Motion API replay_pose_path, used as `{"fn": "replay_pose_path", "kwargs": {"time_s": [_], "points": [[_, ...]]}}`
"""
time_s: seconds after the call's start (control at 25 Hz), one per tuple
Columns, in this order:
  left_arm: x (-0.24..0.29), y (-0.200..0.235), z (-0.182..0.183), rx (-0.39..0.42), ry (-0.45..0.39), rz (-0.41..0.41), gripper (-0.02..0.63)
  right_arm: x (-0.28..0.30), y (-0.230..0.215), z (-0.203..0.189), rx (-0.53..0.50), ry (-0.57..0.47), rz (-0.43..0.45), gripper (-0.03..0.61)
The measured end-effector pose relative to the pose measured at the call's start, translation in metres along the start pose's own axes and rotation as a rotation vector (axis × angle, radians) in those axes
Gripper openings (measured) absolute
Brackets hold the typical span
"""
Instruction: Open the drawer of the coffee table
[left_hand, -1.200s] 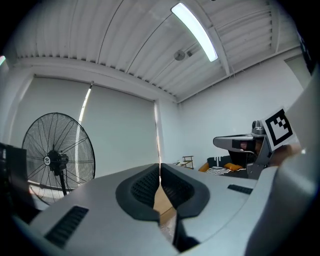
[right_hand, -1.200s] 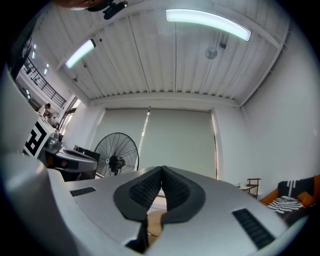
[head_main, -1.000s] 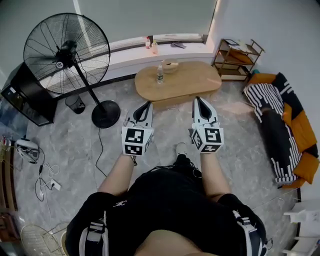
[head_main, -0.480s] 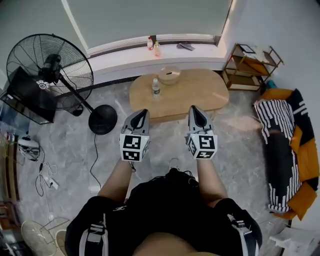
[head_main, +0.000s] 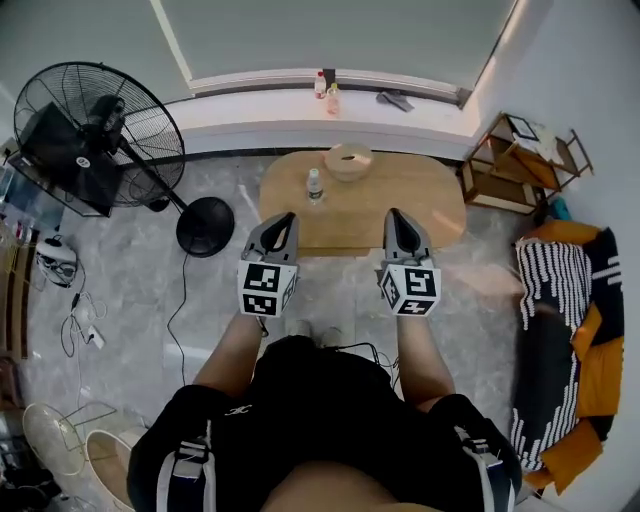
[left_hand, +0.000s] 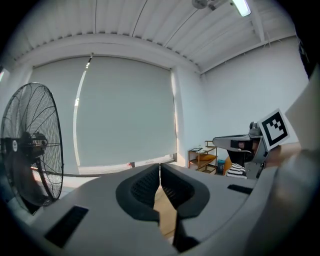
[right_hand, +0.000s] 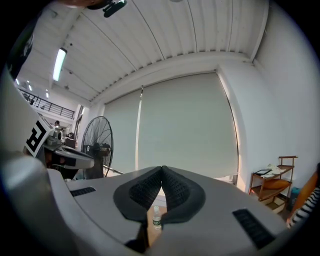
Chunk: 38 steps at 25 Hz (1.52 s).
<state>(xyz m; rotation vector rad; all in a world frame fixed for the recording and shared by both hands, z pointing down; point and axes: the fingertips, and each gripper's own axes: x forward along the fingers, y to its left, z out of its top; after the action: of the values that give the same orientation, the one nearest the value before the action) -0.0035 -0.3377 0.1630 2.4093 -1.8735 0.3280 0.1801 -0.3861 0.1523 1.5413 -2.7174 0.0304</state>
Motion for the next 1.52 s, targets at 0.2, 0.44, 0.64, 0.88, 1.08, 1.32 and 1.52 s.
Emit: {"fn": "replay_pose_path", "kwargs": {"time_s": [0.2,0.44,0.64,0.88,1.08,1.32,1.52], "points": [[0.012,0.014,-0.014,-0.013,0.025,0.011,0.026,0.024,-0.002,-0.019,-0.003,0.044,0.031,0.017],[0.019,0.024,-0.052,-0.037,0.094,0.053,0.026,0.04,-0.005,-0.055,0.027,0.106,0.082,0.017],[0.021,0.048,-0.094,-0.091,0.154,0.079,0.026,0.059,0.003,-0.088,0.019,0.159,0.094,0.017],[0.019,0.069,-0.158,-0.137,0.221,0.076,0.026,0.07,0.024,-0.143,0.012,0.233,0.104,0.017],[0.033,0.087,-0.257,-0.157,0.276,0.033,0.026,0.082,0.034,-0.228,0.006,0.278,0.083,0.017],[0.061,0.116,-0.41,-0.167,0.26,0.064,0.026,0.079,0.036,-0.376,0.025,0.286,0.017,0.017],[0.088,0.119,-0.541,-0.159,0.245,0.069,0.026,0.076,0.021,-0.513,-0.002,0.293,-0.016,0.017]]}}
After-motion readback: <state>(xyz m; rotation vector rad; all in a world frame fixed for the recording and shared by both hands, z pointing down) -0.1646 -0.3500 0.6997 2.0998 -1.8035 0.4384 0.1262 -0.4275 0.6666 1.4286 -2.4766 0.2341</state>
